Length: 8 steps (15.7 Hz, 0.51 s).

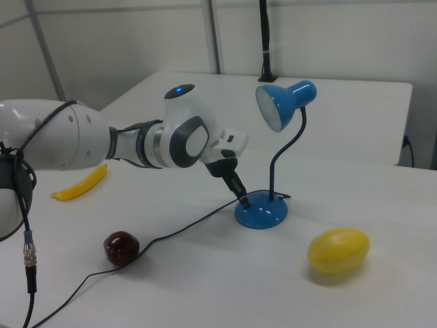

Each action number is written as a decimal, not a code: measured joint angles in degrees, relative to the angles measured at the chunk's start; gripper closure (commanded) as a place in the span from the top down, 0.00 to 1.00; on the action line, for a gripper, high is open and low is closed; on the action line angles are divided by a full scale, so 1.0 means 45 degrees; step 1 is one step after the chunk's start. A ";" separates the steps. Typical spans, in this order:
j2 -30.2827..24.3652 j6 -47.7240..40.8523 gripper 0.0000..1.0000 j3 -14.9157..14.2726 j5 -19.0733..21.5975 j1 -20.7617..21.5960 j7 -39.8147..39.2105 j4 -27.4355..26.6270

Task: Turn on desk lamp
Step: 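Press down on the switch on the blue lamp base with the gripper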

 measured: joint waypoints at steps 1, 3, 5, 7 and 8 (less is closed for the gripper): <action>0.0044 0.0000 0.00 -0.0001 0.0000 -0.0001 0.0023 0.0074; 0.0128 0.0000 0.00 -0.0001 -0.0001 -0.0002 0.0119 0.0191; 0.0261 0.0001 0.00 0.0000 -0.0067 -0.0002 0.0235 0.0351; 0.0410 0.0001 0.00 -0.0001 -0.0201 -0.0003 0.0323 0.0456; 0.0474 0.0001 0.00 -0.0001 -0.0241 -0.0006 0.0345 0.0497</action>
